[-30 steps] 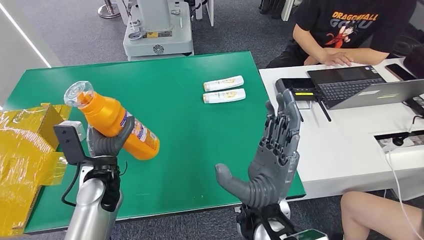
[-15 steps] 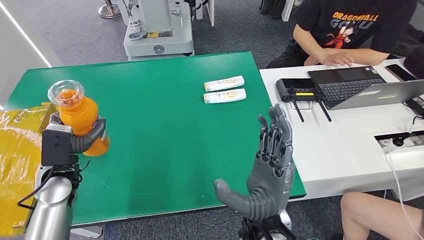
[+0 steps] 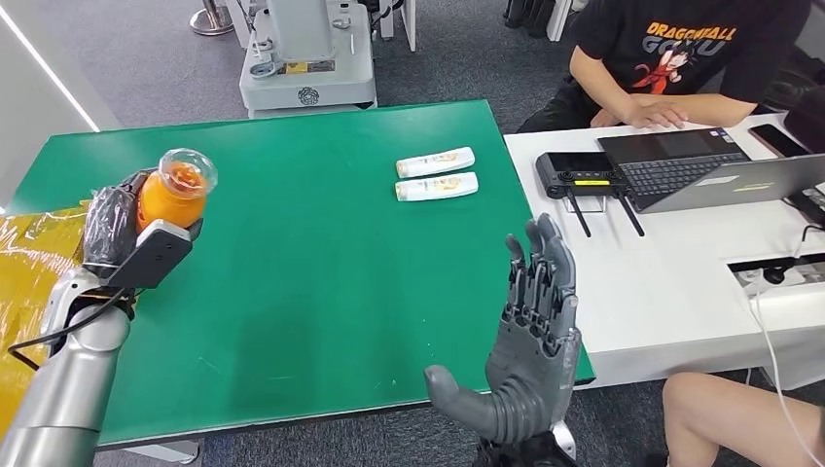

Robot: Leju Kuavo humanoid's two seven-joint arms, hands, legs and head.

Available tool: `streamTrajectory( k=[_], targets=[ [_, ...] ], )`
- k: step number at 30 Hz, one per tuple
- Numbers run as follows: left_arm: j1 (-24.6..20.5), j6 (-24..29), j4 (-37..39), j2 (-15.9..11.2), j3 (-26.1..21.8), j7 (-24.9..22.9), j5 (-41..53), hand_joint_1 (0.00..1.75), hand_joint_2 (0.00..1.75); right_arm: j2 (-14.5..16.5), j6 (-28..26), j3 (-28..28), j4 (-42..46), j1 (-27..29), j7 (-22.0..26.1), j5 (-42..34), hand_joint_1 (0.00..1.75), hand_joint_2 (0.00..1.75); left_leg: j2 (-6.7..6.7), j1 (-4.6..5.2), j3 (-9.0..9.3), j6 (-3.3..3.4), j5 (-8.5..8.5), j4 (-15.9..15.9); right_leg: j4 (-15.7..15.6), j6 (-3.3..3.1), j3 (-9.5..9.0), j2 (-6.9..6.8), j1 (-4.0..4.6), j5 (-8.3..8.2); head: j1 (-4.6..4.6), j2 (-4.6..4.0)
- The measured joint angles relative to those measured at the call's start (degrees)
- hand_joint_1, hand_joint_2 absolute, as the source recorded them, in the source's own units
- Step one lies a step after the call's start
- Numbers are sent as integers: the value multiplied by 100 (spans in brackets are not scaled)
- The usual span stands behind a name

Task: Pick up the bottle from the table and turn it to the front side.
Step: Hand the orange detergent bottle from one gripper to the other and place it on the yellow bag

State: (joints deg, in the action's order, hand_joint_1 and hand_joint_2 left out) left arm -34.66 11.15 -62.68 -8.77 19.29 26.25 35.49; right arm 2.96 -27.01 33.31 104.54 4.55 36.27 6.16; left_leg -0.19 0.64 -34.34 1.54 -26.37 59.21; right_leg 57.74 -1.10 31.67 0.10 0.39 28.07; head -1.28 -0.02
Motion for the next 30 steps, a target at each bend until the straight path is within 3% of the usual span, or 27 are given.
streamTrajectory(
  k=[7,18,30],
  targets=[
    [-201,592,527,-193,349,16,1057,175,175,-5,8,-43,112,197,43,66,0,175,0,-1,-1,0,0,-1,0,0,2,1,1,0,-1,0],
    [-540,556,1167,-498,665,-206,1949,175,175,-5,23,-155,327,453,-15,166,0,175,9,-1,-1,0,0,-1,1,0,1,9,1,0,-1,0],
    [-339,460,1366,-1079,676,-181,2030,175,175,-5,262,-199,395,496,-66,268,0,175,10,-4,-1,-1,0,-4,4,-1,2,11,3,0,-2,0]
  ],
)
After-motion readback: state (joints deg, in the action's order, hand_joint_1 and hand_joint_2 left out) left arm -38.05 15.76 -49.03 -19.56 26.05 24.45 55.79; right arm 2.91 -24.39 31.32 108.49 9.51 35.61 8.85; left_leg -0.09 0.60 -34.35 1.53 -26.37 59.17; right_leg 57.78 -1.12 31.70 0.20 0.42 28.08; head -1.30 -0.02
